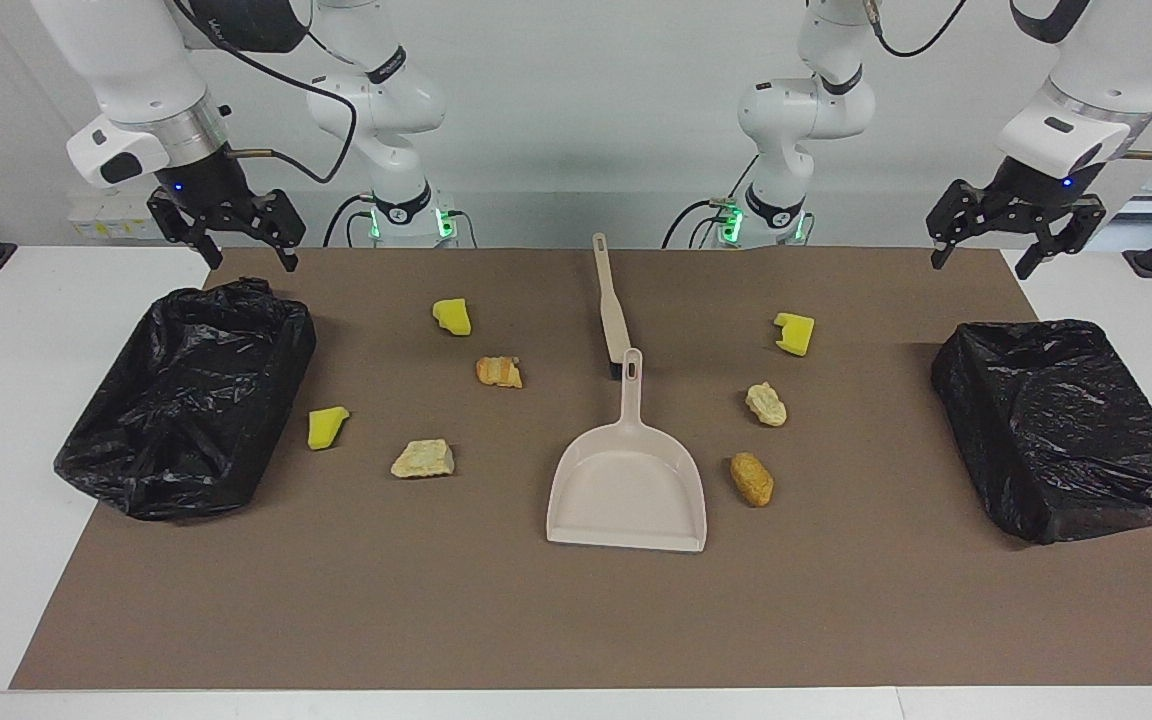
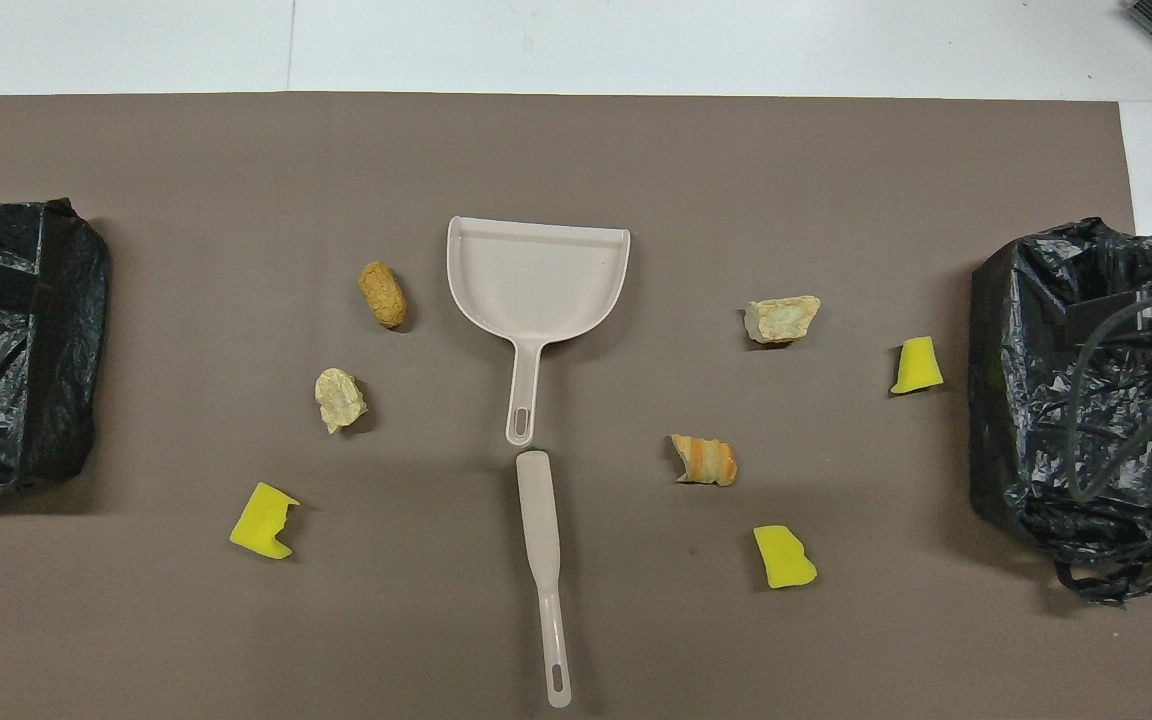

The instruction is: Sweep and dump trash in bin

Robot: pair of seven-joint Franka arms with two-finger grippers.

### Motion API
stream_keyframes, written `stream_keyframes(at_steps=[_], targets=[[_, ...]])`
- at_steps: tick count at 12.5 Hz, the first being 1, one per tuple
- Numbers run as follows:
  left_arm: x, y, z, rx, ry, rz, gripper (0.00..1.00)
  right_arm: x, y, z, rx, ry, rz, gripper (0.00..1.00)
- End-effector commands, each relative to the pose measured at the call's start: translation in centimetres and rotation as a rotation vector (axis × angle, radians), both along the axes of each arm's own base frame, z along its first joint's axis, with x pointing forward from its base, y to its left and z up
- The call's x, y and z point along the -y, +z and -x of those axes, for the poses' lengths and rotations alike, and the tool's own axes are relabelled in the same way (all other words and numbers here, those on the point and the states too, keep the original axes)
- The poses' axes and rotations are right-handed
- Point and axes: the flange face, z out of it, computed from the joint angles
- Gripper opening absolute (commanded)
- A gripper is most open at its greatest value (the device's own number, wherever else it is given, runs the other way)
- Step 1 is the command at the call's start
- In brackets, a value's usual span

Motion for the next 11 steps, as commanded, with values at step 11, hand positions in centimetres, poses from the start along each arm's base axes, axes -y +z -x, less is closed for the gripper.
stream_keyframes(at_steps=[11], targets=[[4.7, -4.6, 8.4, -0.129, -0.060, -0.009, 1.00, 2.0, 0.3, 0.2, 0.005, -0.012, 0.018, 1.00]])
